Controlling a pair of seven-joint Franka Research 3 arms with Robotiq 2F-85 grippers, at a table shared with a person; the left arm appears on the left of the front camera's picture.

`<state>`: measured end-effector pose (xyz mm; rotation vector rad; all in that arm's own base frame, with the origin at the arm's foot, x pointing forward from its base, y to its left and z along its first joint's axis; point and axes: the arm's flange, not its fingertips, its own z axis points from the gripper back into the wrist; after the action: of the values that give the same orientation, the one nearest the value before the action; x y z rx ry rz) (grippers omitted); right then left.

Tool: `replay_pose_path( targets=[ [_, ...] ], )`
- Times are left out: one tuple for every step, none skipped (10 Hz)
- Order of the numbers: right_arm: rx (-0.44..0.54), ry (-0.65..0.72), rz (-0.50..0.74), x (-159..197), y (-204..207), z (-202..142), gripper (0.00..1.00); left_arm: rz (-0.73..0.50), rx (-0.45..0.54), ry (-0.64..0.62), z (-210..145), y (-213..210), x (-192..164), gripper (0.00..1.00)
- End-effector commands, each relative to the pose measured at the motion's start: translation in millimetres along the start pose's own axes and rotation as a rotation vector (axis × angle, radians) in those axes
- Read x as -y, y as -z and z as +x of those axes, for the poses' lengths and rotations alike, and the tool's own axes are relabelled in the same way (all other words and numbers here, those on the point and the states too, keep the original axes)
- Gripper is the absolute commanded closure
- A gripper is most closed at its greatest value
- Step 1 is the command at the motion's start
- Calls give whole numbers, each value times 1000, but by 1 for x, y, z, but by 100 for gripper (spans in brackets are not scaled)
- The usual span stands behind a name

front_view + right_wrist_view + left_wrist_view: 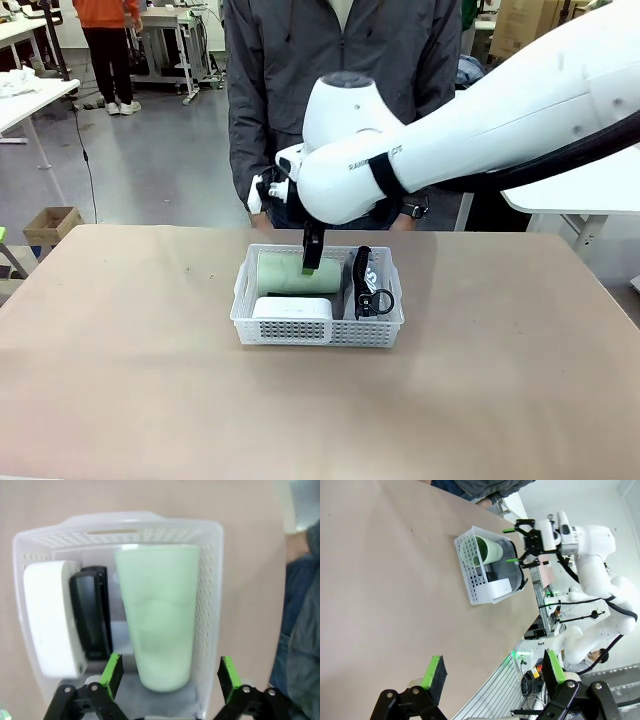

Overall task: Efficiently arrange items inside the basket to fit them all.
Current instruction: Pick up the Reusable plastic cup and place it inside the Organizing basket.

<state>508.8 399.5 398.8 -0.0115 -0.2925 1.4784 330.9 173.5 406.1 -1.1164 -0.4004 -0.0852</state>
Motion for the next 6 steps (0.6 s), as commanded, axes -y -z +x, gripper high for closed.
replay_pose_path(
  targets=[
    [21, 121, 47, -25, -58, -47, 0, -7, -3, -8, -2, -2, 4, 0],
    [50, 201, 136, -33, -84, -75, 0, -7, -3, -8, -2, -2, 4, 0],
    [93, 325, 191, -43, -103, -107, 0, -7, -3, -8, -2, -2, 4, 0],
    [129, 483, 245, -53, -118, -148, 0, -7, -3, -8, -2, -2, 4, 0],
    [209, 610, 308, -62, -127, -188, 0, -7, -3, -8, -2, -2, 4, 0],
    [341, 737, 393, -69, -135, -236, 0, -7, -3, -8, -2, -2, 4, 0]
  ],
)
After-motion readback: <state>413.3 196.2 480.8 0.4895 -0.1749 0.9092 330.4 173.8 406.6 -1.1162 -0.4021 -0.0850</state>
